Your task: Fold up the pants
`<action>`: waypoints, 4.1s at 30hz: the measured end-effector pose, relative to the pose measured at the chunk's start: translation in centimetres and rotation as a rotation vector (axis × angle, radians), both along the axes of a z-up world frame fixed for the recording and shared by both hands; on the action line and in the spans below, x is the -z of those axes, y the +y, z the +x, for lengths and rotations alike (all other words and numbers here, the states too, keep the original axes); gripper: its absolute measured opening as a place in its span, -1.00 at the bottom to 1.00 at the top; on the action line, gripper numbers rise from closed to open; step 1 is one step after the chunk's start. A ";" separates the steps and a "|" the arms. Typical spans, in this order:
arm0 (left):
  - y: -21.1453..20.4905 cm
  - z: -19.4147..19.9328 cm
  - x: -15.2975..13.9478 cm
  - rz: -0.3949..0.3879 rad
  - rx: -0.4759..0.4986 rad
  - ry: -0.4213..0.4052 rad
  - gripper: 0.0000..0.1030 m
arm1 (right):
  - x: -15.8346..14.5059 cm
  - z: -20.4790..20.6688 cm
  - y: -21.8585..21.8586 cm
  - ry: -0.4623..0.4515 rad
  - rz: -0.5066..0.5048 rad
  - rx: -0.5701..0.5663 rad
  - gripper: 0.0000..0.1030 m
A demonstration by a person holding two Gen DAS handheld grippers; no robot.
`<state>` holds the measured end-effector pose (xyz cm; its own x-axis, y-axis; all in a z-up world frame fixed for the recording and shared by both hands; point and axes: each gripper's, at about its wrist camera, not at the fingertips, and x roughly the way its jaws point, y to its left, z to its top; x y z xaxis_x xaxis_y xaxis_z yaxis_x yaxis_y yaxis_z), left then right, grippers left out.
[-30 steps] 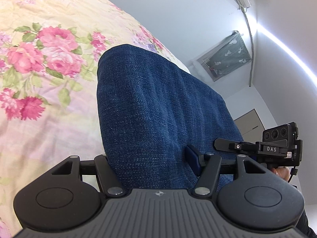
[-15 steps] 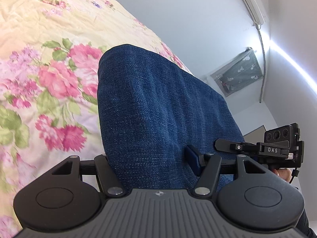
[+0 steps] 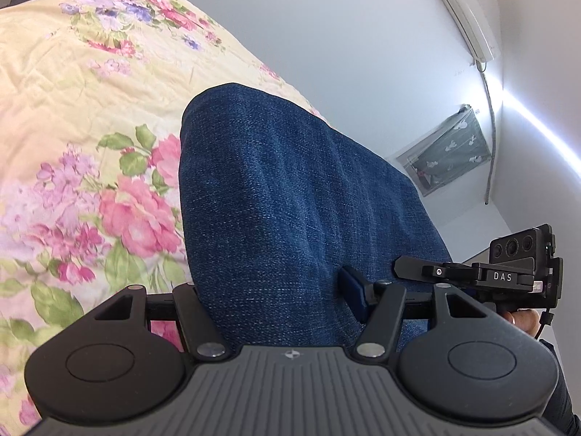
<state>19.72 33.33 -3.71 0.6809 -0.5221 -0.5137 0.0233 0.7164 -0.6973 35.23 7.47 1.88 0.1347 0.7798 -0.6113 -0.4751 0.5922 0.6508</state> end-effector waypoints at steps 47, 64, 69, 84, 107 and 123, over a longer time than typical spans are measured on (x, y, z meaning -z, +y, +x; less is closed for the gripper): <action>8.5 11.0 14.7 0.041 0.008 0.126 0.47 | 20.0 13.0 9.5 0.151 0.050 0.051 -0.28; 10.5 6.6 15.8 -0.022 -0.007 0.194 0.70 | 22.5 6.7 4.4 0.146 -0.042 0.071 0.21; 9.6 4.9 14.5 0.077 -0.013 0.199 0.80 | 22.5 5.9 3.3 0.167 -0.056 0.112 0.22; 4.8 -0.8 12.5 0.414 -0.086 0.284 0.51 | 19.6 -0.4 5.7 -0.032 -0.341 0.031 0.14; -4.5 -7.9 0.4 0.598 -0.414 0.072 0.86 | 5.7 -12.9 10.2 -0.443 -0.443 0.303 0.59; -7.3 -8.2 0.2 0.675 -0.354 0.037 0.86 | 5.7 -16.2 8.9 -0.491 -0.489 0.469 0.59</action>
<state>11.56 25.99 -3.88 0.7256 0.1595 -0.6694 -0.3020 0.9479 -0.1015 18.99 16.35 -3.85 0.7182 0.2388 -0.6536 -0.2715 0.9610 0.0527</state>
